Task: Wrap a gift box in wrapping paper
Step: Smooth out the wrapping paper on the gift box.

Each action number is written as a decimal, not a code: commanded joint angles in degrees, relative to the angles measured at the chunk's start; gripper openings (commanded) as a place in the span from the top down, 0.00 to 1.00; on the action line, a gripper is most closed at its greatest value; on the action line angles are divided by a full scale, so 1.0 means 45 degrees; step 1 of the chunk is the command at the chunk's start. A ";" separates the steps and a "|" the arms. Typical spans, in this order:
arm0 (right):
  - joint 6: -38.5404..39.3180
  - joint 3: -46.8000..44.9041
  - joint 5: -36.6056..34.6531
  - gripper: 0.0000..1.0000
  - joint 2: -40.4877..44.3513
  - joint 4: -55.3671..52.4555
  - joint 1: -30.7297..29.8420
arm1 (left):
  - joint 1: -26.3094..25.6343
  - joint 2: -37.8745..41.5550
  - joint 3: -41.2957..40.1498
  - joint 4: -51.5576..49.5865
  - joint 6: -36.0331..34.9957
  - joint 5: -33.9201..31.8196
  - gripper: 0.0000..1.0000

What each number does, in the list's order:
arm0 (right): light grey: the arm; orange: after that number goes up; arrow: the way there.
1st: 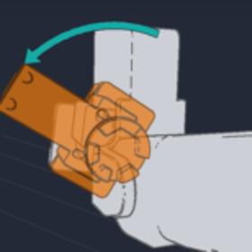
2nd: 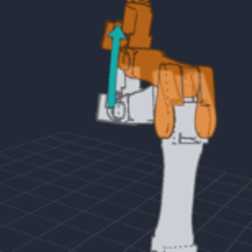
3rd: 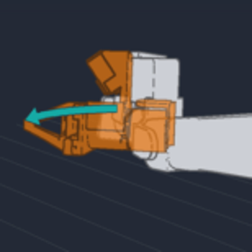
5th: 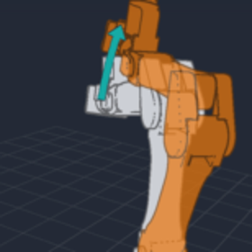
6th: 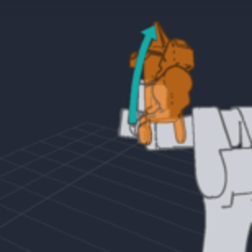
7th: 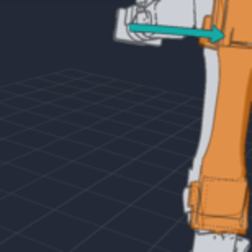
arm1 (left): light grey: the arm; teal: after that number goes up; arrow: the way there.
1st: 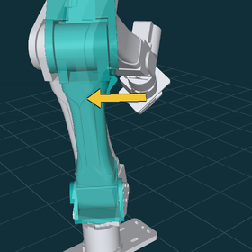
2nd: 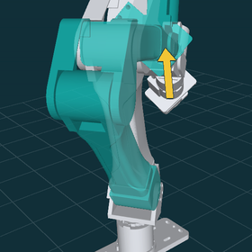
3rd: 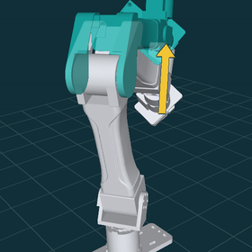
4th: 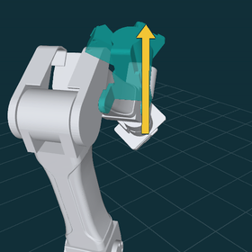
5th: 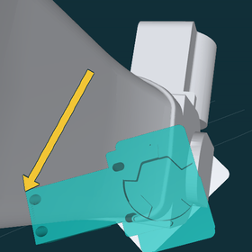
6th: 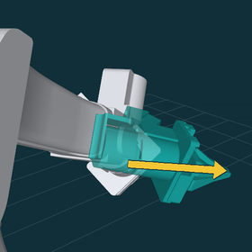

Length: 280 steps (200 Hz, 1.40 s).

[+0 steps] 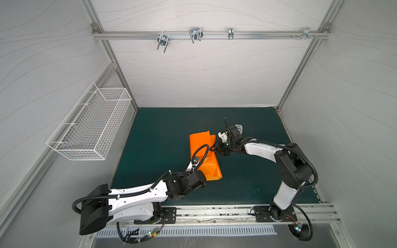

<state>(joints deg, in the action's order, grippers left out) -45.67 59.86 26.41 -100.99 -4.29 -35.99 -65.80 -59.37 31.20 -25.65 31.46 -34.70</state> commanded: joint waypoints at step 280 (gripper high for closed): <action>-0.0262 -0.0350 -0.0068 0.58 0.0179 0.0028 -0.0367 | 0.9045 -0.1879 0.3190 0.0145 0.1727 1.1011 0.35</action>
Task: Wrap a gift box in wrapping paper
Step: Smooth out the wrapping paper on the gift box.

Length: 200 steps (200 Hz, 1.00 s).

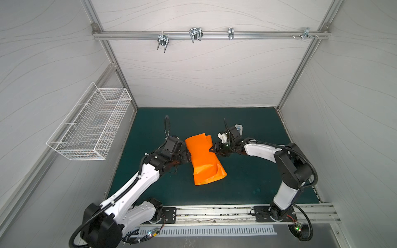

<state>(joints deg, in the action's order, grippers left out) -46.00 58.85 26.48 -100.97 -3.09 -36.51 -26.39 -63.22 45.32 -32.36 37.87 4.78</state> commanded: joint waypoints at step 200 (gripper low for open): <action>0.0499 0.0081 -0.0825 0.52 0.0719 -0.1240 -0.0237 | -0.0119 -0.6009 0.3531 0.0435 -0.1910 0.2208 0.52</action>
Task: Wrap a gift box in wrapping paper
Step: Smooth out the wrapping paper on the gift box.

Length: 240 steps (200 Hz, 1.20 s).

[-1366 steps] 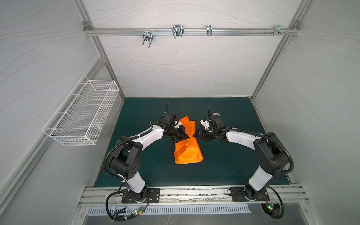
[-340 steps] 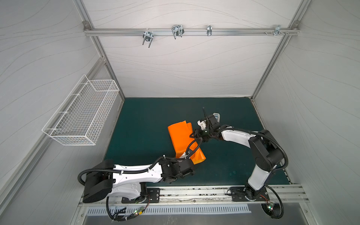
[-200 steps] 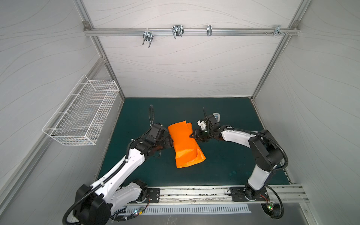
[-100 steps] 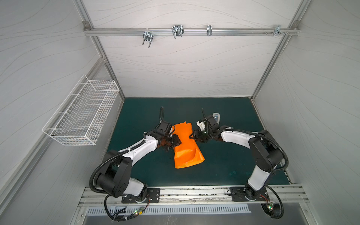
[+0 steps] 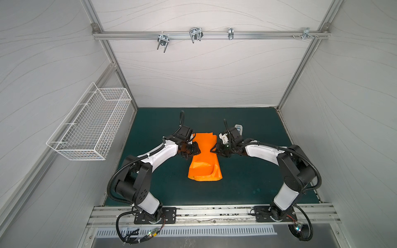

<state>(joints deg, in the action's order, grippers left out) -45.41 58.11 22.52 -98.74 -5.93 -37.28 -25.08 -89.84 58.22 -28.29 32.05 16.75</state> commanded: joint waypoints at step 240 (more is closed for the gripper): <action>0.1633 0.0618 -0.0454 0.70 -0.0433 -0.1903 0.1338 | -0.1246 -0.0925 0.2063 -0.2223 -0.1277 -0.2244 0.54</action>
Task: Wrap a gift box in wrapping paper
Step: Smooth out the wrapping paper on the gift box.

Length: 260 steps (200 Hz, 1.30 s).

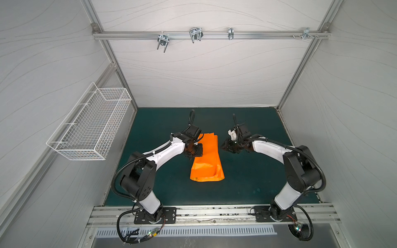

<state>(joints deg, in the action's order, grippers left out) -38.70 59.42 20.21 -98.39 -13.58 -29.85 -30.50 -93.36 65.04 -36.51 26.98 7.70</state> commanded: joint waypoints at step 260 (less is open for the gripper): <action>0.0787 0.2792 -0.2026 0.61 -0.1746 -0.2759 -0.2550 | -0.0701 -0.1163 0.1853 -0.1193 -0.0227 -0.0347 0.51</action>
<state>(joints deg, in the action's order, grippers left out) -36.01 70.15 8.19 -105.27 -26.09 -38.83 -32.42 -96.66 70.70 -44.47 26.57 4.71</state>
